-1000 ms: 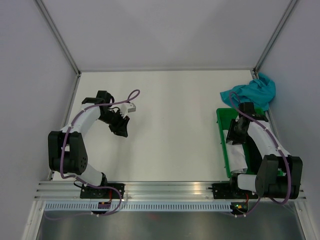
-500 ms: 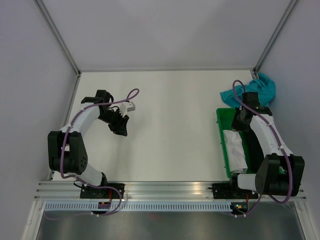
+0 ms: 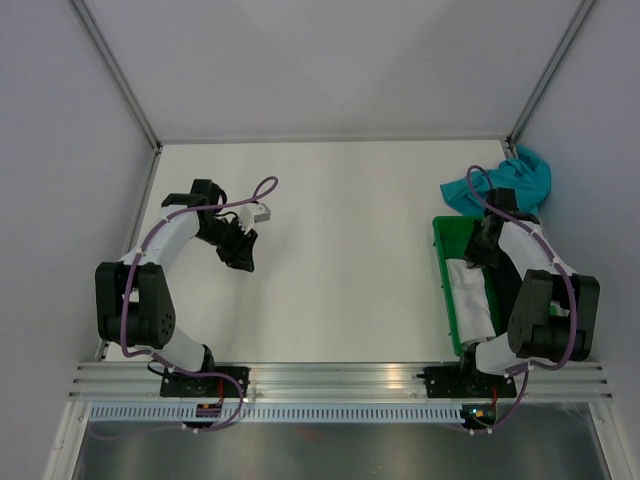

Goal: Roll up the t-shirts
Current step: Place the rolled tshirt into the container

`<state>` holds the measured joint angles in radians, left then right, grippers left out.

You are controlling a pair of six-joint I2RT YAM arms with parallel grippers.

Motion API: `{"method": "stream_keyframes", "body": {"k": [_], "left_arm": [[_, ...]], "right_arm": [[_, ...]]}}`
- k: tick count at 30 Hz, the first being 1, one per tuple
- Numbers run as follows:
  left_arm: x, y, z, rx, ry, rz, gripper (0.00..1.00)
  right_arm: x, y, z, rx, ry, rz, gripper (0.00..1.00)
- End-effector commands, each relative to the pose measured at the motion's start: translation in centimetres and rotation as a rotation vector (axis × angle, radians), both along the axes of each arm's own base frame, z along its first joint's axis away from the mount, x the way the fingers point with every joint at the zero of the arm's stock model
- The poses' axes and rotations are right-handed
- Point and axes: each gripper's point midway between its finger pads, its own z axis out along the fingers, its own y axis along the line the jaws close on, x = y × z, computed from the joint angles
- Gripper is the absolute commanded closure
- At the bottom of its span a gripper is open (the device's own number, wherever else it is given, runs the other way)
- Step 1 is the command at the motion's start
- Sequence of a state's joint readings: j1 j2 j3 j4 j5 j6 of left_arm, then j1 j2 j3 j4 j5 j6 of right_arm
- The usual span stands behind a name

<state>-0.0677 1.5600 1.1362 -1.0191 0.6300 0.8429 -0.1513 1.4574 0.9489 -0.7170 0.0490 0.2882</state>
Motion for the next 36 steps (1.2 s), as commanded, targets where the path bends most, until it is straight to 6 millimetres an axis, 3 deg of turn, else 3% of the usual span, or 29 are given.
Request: {"method": "stream_keyframes", "body": {"k": [1, 6, 12, 17, 21, 25, 28, 32, 33, 36], "left_arm": [[1.0, 0.0, 1.1, -0.009, -0.047, -0.003, 0.62], [1.0, 0.1, 1.1, -0.001, -0.047, -0.001, 0.62], [1.0, 0.2, 0.9, 0.002, -0.038, 0.0, 0.63], [1.1, 0.1, 0.8, 0.001, -0.033, 0.002, 0.62], [0.9, 0.1, 0.8, -0.001, -0.03, 0.003, 0.62], [0.9, 0.2, 0.8, 0.003, -0.029, 0.01, 0.62], [0.8, 0.3, 0.9, 0.01, -0.029, 0.017, 0.62], [0.9, 0.1, 1.5, 0.0, -0.039, 0.027, 0.62], [0.9, 0.1, 1.6, -0.003, -0.038, 0.032, 0.62], [0.8, 0.0, 1.9, -0.005, -0.045, 0.036, 0.62]], "right_arm": [[2.9, -0.4, -0.4, 0.01, -0.054, 0.0, 1.0], [4.9, 0.9, -1.4, 0.095, -0.083, 0.019, 1.0], [6.2, 0.5, 0.8, 0.066, -0.17, 0.031, 0.99], [7.0, -0.6, 3.9, 0.0, -0.225, 0.022, 0.98], [5.8, -1.3, 4.3, -0.026, -0.23, -0.033, 0.97], [4.9, -1.2, 6.3, -0.047, -0.318, -0.007, 0.97], [3.1, -0.8, 7.3, -0.053, -0.34, 0.009, 0.97], [-0.4, 1.6, 5.5, 0.075, -0.262, -0.035, 0.95], [-1.9, 2.3, 4.0, 0.114, -0.212, -0.058, 0.94], [-3.6, 3.1, 3.1, 0.158, -0.222, -0.119, 0.93]]}}
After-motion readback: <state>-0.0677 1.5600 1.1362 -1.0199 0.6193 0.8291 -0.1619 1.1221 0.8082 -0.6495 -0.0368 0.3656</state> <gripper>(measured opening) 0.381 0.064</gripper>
